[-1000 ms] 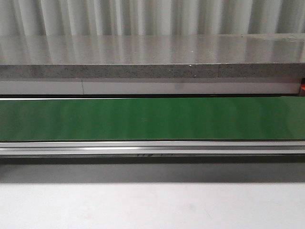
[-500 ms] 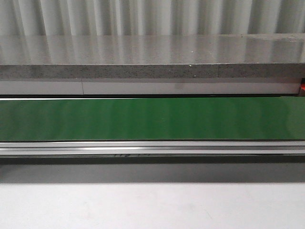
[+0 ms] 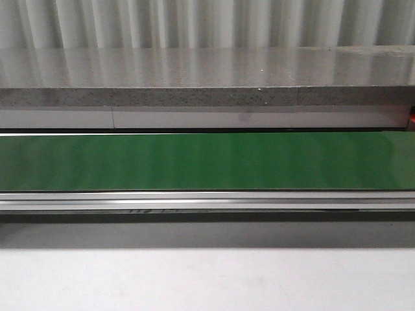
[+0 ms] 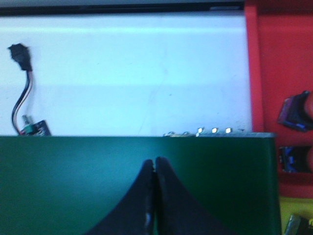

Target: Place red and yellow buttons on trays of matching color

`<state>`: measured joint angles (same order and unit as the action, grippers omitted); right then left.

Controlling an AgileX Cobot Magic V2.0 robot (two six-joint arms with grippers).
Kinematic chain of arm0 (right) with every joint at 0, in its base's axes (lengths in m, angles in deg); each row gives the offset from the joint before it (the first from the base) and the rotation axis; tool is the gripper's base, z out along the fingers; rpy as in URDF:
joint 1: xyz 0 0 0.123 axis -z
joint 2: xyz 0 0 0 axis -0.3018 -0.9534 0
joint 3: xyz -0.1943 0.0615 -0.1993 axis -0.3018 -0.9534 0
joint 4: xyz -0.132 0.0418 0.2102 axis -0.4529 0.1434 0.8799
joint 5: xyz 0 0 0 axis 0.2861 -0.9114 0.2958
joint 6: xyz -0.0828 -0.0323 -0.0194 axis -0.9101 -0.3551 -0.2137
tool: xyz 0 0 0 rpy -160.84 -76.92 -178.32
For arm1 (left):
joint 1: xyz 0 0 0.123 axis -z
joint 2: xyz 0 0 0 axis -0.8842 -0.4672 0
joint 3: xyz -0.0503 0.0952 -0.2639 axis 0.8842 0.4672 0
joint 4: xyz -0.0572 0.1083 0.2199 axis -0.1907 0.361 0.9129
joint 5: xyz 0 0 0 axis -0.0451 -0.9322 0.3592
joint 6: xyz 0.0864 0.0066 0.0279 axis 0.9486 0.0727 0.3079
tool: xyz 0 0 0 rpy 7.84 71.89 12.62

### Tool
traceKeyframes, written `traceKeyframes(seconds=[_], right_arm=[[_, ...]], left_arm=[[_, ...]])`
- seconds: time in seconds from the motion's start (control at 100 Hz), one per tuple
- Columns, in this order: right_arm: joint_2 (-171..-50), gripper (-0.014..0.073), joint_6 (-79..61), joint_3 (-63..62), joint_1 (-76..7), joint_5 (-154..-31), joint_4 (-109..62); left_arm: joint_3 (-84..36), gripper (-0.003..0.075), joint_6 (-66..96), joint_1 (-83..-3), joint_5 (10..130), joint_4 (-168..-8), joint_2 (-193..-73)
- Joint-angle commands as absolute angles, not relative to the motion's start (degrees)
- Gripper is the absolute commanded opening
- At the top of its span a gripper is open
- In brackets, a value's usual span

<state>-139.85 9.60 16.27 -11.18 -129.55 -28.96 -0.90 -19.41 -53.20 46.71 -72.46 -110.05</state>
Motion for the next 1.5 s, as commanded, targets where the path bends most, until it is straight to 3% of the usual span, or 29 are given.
traceKeyframes(seconds=[0.0, 0.37, 1.13, 1.49], right_arm=[[-134.62, -0.0058, 8.93, 15.24, -13.02, -127.47, -29.31], [-117.74, -0.0058, 8.1, 1.57, -17.11, -126.09, -29.31], [-76.31, -0.0058, 5.86, -23.11, -17.12, -122.82, -29.31], [-71.93, -0.0058, 5.86, -26.44, -17.12, -121.66, -29.31]], left_arm=[[-2.5, -0.002, -19.35, -52.8, 50.32, -73.24, -110.07], [-2.5, -0.002, -19.35, -52.8, 50.32, -73.24, -110.07], [-2.5, -0.002, -19.35, -52.8, 50.85, -73.24, -110.07], [-2.5, -0.002, -19.35, -52.8, 53.55, -72.09, -110.07]])
